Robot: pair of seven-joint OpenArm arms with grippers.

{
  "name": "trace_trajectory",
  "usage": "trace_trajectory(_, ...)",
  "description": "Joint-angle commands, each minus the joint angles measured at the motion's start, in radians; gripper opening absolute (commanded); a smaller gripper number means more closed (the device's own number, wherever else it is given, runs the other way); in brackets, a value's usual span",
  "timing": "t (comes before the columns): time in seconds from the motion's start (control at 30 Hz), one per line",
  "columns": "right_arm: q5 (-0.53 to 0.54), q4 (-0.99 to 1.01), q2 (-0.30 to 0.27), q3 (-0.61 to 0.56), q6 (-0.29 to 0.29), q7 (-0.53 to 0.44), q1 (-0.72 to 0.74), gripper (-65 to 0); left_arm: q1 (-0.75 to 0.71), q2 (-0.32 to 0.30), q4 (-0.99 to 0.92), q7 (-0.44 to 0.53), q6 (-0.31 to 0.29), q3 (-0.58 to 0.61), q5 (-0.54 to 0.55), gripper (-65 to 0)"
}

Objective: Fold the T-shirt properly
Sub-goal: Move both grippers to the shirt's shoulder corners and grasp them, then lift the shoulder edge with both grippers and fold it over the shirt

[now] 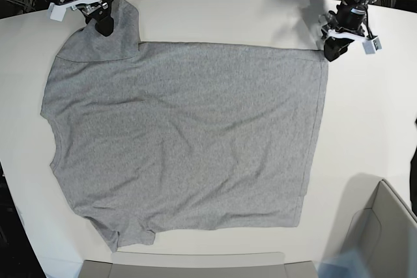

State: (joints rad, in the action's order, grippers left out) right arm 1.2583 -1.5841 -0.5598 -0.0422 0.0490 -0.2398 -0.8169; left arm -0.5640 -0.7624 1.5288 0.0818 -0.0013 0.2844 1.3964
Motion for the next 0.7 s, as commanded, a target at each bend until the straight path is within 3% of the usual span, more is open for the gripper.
trace_trajectory(0.0,0.007,0.004,-0.009,-0.005,-0.054,0.064,-0.022,-30.3,0.019,-0.004,-0.017,-0.05,0.001,-0.003,0.005,-42.4)
trace_trajectory(0.1,0.007,0.004,-0.01,-0.005,-0.054,0.064,-0.022,-30.3,0.069,0.03,-0.055,-0.136,-0.004,-0.003,-0.002,-42.4)
trace_trajectory(0.43,0.005,0.003,-0.009,-0.009,-0.054,0.064,-0.022,-30.3,0.077,0.048,-0.053,-0.198,-0.004,0.002,-0.005,-43.7)
trace_trajectory(0.67,0.005,-0.008,-0.01,-0.009,-0.054,0.066,-0.012,-44.6,0.117,0.065,-0.055,-0.294,-0.006,0.002,-0.007,-49.2)
